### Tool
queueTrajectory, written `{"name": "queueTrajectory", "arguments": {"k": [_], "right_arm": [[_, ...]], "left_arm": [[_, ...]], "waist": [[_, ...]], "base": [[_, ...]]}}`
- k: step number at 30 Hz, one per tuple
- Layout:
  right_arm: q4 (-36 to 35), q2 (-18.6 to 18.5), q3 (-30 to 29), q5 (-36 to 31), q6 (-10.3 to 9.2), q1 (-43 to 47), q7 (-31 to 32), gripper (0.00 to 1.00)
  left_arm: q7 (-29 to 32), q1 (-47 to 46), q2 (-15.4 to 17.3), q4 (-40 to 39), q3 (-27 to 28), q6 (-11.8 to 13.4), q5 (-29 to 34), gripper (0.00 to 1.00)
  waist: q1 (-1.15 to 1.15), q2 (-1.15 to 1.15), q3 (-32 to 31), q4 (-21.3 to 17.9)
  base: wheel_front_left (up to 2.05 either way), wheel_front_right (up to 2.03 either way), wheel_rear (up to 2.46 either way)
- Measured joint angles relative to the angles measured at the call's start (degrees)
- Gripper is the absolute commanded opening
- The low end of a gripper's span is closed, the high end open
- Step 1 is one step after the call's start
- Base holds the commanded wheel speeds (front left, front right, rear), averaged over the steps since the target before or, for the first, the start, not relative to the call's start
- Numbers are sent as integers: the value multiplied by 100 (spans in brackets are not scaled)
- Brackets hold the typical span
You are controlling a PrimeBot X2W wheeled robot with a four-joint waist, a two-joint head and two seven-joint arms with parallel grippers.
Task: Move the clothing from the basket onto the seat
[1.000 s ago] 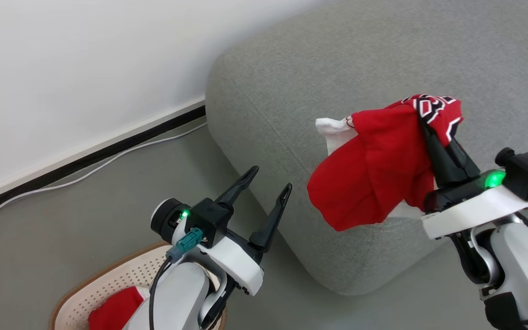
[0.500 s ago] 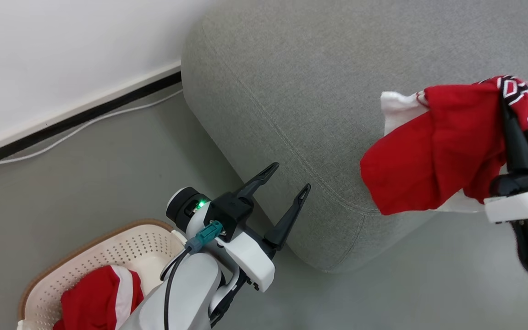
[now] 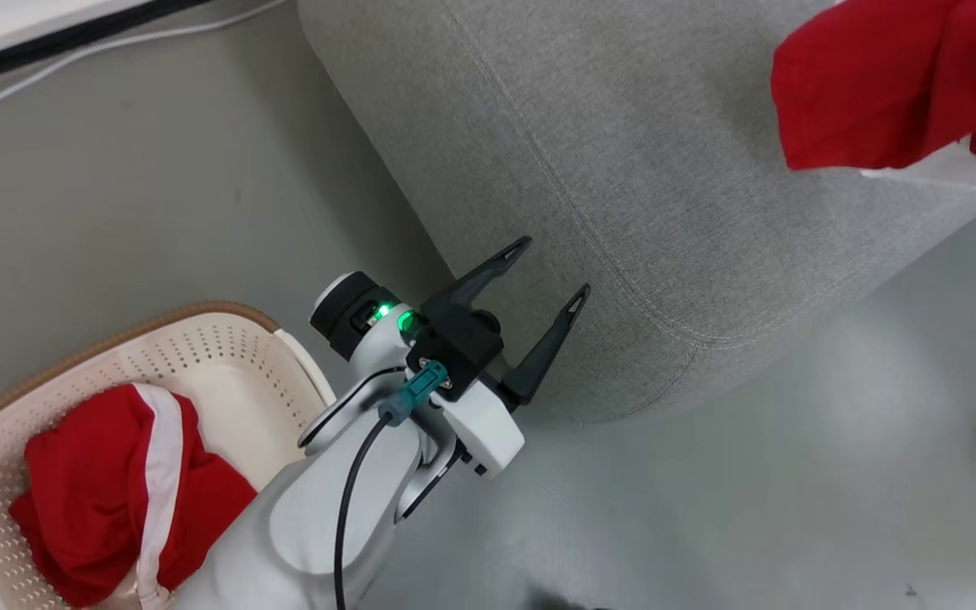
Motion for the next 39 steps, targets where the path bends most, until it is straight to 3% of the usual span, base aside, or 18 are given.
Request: {"name": "queueTrajectory", "arguments": {"k": [8,18,25,30,36,38,39], "right_arm": [[783,-481,-355,-321,7,-1084,-1,0],[1879,-1336,-794,-811,8,-2294,-2,0],[2487,-1745,-1571,-996,16,-2781,-2,0],[2910,-1792,-1824,-766,16,-2847,-3,0],[3136,-1546,-1311,-272,16,-2634,-3,0],[3134,-1437,-1066,5,16,-2414,-3,48],[3119,-1433,-909,90,16,-2276,-3,100]], "left_arm": [[-1,-642,8,-52,-345,135,158,100],[-1,-1171,20,-278,-875,430,138,100],[-1,-1244,29,-348,-1201,667,-66,100],[-1,-1242,34,-398,-1419,794,-152,100],[-1,-1216,41,-485,-1443,916,-221,100],[-1,-1212,42,-564,-1455,942,-261,100],[-1,-1211,40,-605,-1463,942,-265,100]], "waist": [[0,0,793,131],[0,0,1548,624],[0,0,1931,1063],[0,0,2087,1384],[0,0,2125,1620],[0,0,2074,1667],[0,0,2039,1686]], "base": [[0,0,0],[0,0,0],[0,0,0],[0,0,0],[0,0,0],[0,0,0],[0,0,0]]}}
